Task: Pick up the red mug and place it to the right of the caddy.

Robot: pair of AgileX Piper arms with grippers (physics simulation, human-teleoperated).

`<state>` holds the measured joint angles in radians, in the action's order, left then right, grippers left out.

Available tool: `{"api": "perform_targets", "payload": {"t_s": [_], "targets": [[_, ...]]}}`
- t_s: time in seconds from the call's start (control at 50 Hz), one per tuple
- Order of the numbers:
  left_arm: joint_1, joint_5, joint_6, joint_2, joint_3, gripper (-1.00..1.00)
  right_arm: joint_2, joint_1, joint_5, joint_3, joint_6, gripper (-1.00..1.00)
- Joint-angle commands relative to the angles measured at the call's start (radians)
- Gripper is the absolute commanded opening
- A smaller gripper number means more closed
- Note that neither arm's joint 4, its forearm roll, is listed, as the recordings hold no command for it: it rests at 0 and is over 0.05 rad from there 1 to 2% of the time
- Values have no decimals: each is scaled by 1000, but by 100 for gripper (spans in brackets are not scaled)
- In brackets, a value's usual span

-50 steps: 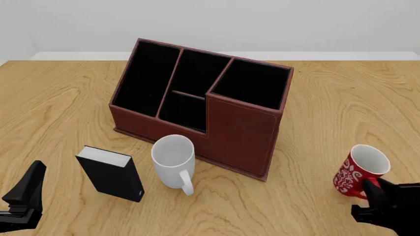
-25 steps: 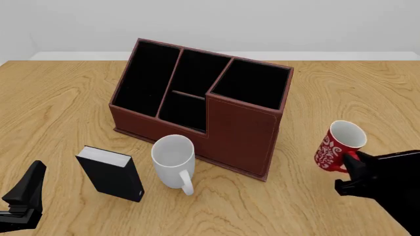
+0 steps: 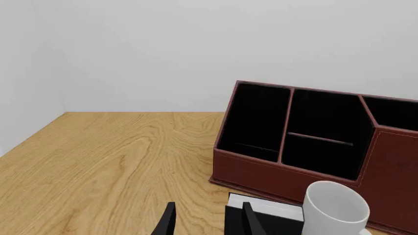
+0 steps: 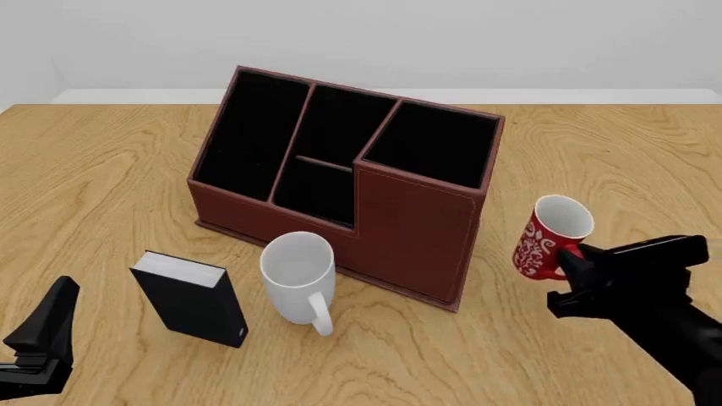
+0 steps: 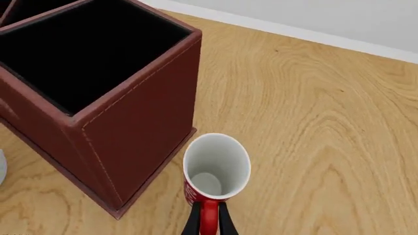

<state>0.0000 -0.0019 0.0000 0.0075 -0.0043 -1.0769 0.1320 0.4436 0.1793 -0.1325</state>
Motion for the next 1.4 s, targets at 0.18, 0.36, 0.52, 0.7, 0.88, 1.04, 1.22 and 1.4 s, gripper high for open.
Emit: {"api": "perform_targets", "payload": {"t_s": [0.18, 0.36, 0.52, 0.7, 0.88, 1.04, 1.22, 1.4], "targets": [[0, 0, 0, 0, 0, 100, -75, 34, 75, -1, 31, -100], [0, 0, 0, 0, 0, 100, -110, 35, 114, -20, 35, -100], [0, 0, 0, 0, 0, 100, -138, 39, 135, -22, 35, -100], [0, 0, 0, 0, 0, 100, -149, 47, 140, -24, 37, -100], [0, 0, 0, 0, 0, 100, -186, 50, 180, -36, 43, -100], [0, 0, 0, 0, 0, 100, -217, 51, 212, -46, 46, -100], [0, 0, 0, 0, 0, 100, -235, 51, 226, -50, 48, -100], [0, 0, 0, 0, 0, 100, -252, 49, 239, -52, 48, -100]]}}
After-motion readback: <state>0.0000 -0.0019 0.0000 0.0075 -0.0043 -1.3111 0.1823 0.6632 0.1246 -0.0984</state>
